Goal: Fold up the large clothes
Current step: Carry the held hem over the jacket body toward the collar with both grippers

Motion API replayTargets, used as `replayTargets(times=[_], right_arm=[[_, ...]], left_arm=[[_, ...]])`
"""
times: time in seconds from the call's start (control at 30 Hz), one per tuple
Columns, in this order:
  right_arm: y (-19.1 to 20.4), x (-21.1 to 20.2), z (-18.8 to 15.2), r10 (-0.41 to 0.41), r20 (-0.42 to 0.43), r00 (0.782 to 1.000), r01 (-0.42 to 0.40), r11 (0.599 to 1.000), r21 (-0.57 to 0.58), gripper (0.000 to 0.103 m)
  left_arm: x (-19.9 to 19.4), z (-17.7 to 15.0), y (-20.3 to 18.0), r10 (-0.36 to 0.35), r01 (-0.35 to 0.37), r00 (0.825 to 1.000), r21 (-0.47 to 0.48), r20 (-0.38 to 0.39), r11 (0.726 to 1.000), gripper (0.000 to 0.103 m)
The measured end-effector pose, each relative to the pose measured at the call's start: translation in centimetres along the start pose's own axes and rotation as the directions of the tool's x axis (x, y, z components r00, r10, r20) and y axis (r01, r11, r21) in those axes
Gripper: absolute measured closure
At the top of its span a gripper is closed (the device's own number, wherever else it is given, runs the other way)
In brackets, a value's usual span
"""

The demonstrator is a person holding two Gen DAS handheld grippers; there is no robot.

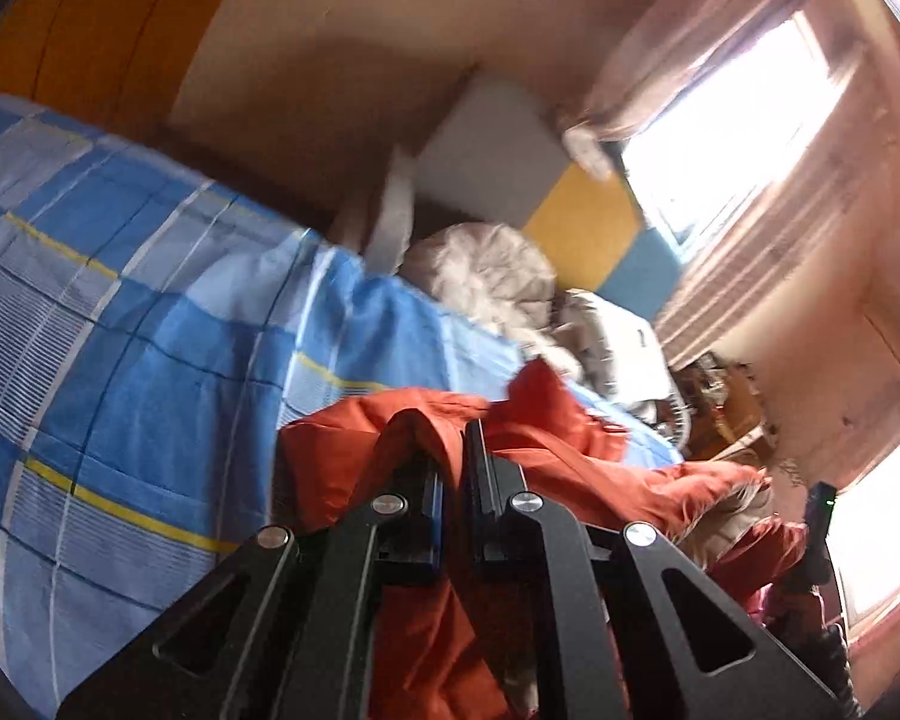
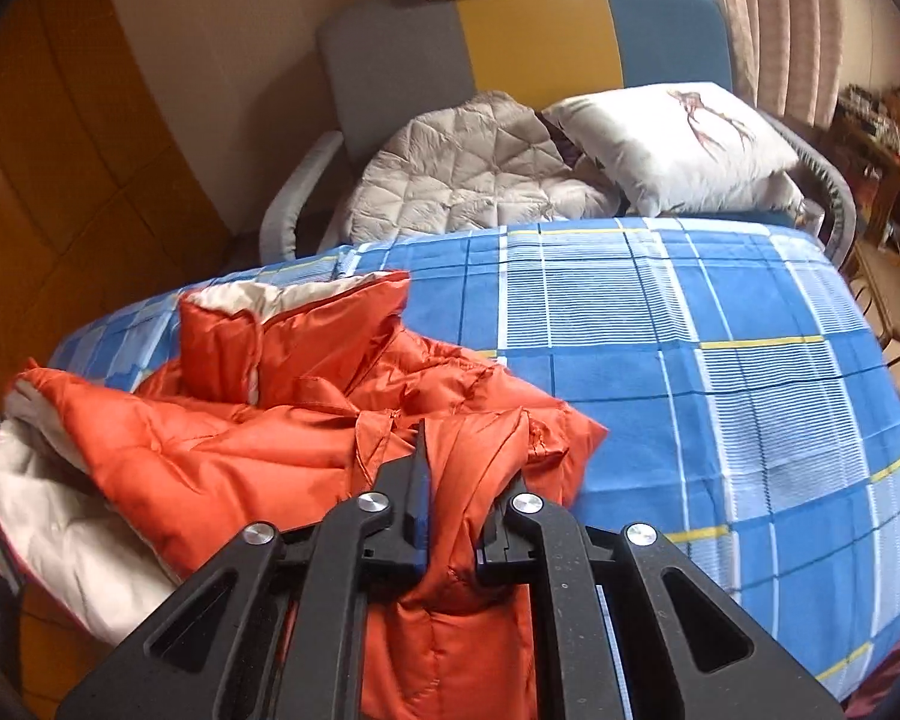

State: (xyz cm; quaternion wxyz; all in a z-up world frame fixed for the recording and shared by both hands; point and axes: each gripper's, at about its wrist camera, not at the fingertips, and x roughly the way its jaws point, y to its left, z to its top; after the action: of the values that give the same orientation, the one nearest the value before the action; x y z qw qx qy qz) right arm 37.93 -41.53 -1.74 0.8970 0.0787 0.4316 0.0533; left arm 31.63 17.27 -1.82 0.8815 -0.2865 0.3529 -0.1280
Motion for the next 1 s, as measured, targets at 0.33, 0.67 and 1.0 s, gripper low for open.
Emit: replayTargets(times=[0.33, 0.67, 1.0], right_arm=[[-3.2, 3.0, 1.0, 0.153, -0.002, 0.988, -0.148, 0.957, 0.249, 0.051], [-4.5, 3.2, 2.0, 0.238, 0.073, 0.969, -0.248, 0.889, 0.384, 0.026], [-6.1, 0.0, 2.1, 0.213, 0.180, 0.960, -0.269, 0.876, 0.400, 0.018]], left_arm=[[4.4, 1.1, 1.2, 0.044, -0.048, 0.997, -0.061, -0.065, 0.997, 0.088], [4.0, 1.9, 1.8, -0.025, 0.018, 0.999, -0.138, -0.048, 0.990, 0.059], [0.6, 2.8, 2.3, -0.045, 0.055, 0.997, -0.169, 0.065, 0.984, 0.023]])
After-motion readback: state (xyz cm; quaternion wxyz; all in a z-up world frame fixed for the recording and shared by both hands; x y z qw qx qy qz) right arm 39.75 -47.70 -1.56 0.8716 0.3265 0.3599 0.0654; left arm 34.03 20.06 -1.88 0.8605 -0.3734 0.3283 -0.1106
